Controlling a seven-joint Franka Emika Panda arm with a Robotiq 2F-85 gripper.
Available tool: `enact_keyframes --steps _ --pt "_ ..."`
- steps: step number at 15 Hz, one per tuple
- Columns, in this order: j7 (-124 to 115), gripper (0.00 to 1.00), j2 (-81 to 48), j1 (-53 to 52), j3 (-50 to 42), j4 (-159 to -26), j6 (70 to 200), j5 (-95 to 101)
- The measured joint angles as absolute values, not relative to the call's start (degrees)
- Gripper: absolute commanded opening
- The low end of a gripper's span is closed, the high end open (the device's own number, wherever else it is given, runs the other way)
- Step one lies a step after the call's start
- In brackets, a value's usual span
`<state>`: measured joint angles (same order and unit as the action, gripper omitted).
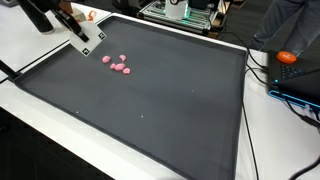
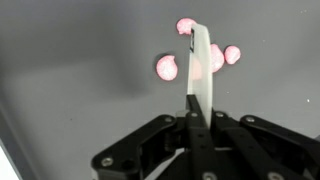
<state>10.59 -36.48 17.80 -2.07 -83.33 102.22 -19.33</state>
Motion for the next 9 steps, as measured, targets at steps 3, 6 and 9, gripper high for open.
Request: enact_keyframes --steps 3,6,9 --pt "9.33 0.01 -36.57 17.77 -2.12 -83.29 102.23 -19.33" --pt "8.06 0.01 -36.57 17.47 -2.33 -83.29 102.55 -19.24" --pt "7.14 0.01 -36.57 16.96 -2.46 -83.29 103.47 -18.97"
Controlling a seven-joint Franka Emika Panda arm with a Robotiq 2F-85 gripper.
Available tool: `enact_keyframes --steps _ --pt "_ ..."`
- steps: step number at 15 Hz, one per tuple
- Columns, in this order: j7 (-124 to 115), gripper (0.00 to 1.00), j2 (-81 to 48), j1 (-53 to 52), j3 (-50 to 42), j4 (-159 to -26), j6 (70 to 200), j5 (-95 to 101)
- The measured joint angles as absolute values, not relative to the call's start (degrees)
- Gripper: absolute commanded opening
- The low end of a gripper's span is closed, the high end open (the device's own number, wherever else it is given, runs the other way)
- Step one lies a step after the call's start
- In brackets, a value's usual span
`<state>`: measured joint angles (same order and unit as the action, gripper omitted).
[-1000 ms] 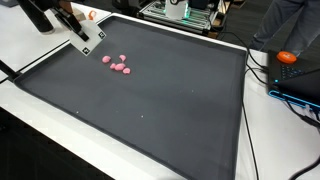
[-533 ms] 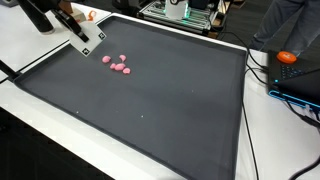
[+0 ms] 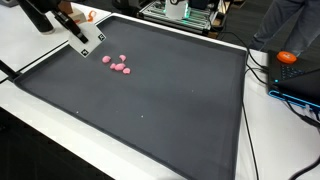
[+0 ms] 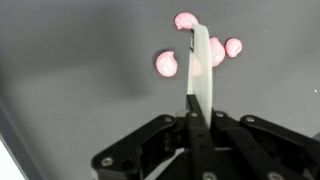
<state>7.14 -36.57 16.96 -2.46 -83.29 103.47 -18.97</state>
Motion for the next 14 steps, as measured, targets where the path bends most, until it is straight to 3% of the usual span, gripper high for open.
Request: enact_keyframes --steps 14 --pt "5.96 0.01 -30.53 9.67 -3.09 -89.64 107.28 -7.80"
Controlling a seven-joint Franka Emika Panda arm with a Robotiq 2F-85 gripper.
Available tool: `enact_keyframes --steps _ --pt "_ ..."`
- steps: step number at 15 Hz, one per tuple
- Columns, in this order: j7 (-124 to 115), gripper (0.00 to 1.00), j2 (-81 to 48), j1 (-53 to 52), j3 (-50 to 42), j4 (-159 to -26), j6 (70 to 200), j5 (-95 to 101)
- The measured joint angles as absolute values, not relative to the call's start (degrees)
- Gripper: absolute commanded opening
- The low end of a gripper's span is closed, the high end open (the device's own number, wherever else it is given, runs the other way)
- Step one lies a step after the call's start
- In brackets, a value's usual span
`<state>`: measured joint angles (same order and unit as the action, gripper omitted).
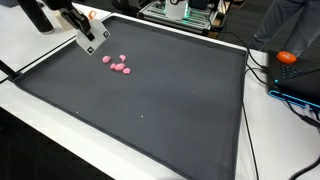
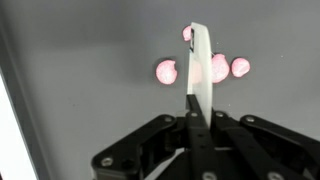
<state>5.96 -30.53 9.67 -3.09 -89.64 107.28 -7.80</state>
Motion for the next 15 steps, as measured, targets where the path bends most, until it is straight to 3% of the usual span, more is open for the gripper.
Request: enact_keyframes --steps 9,15 --pt "10.38 0.04 -18.64 4.82 -1.93 -100.87 111.50 -1.76" --pt "10.33 0.04 -18.49 4.71 -1.85 -100.83 111.54 -1.73"
